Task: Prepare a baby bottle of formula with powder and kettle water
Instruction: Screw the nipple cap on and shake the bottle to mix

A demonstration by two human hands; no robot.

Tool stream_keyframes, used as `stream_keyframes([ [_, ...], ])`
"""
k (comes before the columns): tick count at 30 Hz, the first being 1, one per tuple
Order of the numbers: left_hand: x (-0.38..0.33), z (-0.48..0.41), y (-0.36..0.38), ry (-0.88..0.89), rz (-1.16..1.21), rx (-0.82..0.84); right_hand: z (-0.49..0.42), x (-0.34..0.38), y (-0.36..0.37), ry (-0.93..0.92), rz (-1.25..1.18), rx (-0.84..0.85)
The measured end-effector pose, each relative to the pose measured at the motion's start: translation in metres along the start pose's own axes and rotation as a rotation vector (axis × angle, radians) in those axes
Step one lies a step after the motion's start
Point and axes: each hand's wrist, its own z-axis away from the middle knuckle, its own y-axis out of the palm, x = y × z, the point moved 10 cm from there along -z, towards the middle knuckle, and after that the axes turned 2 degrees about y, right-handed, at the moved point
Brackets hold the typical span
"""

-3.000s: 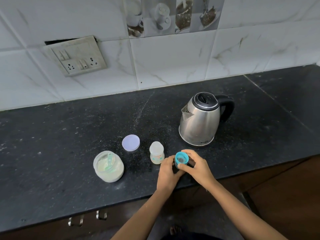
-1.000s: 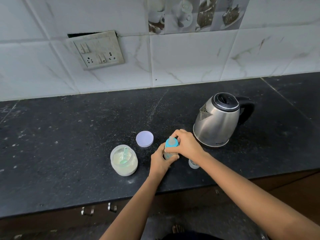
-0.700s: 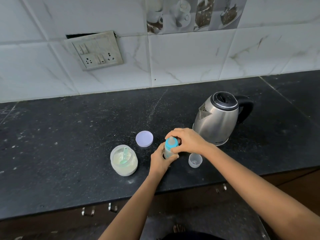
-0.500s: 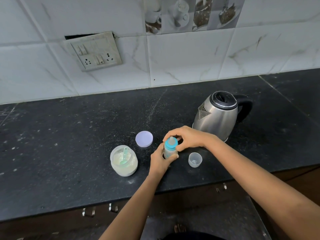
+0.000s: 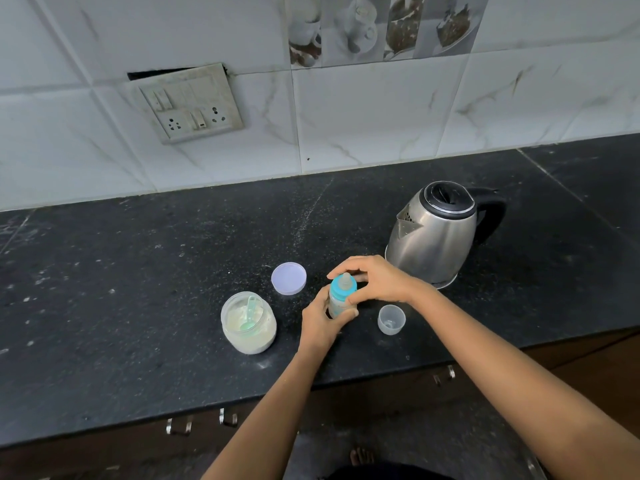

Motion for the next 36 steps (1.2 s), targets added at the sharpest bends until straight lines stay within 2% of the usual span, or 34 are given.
stream_keyframes([
  [5,-0.001,0.0,-0.001,-0.015,-0.01,0.006,-0.008,0.004,0.0,0.026,-0.01,0.119],
  [10,-0.003,0.0,-0.001,0.002,-0.007,0.006,-0.009,0.004,0.002,0.019,0.072,0.088],
  [14,-0.002,0.0,0.0,0.01,0.001,0.002,-0.002,0.001,0.0,0.028,0.063,-0.042],
  [18,-0.001,0.0,0.0,0.022,0.01,-0.009,0.014,-0.008,-0.004,0.068,0.015,-0.324],
  [21,-0.001,0.0,0.0,0.021,0.01,-0.002,0.02,-0.008,-0.001,0.136,0.101,-0.468],
  [26,0.0,-0.002,0.0,0.032,0.009,0.004,0.017,0.003,-0.004,0.092,0.144,-0.381],
  [32,0.0,0.0,-0.003,0.021,0.01,-0.022,0.012,0.008,0.0,0.313,0.471,-0.378],
  [36,0.0,-0.001,-0.001,0.024,0.021,-0.005,0.012,-0.002,-0.007,0.276,0.364,-0.276],
])
